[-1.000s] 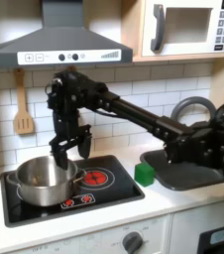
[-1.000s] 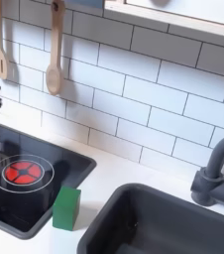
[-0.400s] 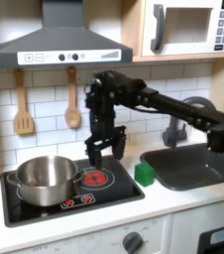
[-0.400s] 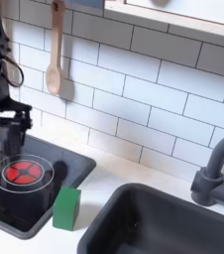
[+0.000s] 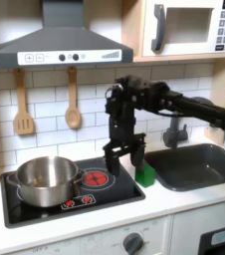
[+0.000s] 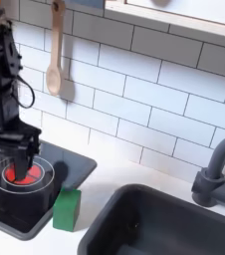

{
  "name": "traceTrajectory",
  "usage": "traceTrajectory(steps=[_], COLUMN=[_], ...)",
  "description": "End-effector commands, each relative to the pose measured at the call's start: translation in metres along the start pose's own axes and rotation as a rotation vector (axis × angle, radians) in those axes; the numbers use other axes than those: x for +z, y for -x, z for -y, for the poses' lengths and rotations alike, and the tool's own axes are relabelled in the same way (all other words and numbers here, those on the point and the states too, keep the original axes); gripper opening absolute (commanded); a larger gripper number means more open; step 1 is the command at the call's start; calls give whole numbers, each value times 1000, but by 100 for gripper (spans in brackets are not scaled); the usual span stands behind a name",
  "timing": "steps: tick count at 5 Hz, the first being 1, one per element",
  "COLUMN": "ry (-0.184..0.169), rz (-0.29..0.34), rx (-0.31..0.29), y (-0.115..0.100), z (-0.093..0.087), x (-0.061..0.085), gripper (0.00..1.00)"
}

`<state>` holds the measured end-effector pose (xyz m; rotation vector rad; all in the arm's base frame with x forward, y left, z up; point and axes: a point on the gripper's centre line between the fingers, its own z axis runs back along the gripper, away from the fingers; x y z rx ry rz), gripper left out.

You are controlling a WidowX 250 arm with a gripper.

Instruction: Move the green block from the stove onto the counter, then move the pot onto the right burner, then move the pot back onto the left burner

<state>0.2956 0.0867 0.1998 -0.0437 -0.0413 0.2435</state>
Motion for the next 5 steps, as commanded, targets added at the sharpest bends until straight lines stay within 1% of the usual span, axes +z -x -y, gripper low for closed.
traceTrajectory(steps=[1, 2, 5], ry=[41, 25, 26], rz=[-59, -50, -48], rx=[-42, -60, -60], y=[33, 30, 31], z=[7, 11, 11], x=[-2, 1, 1], gripper=[100, 100, 100])
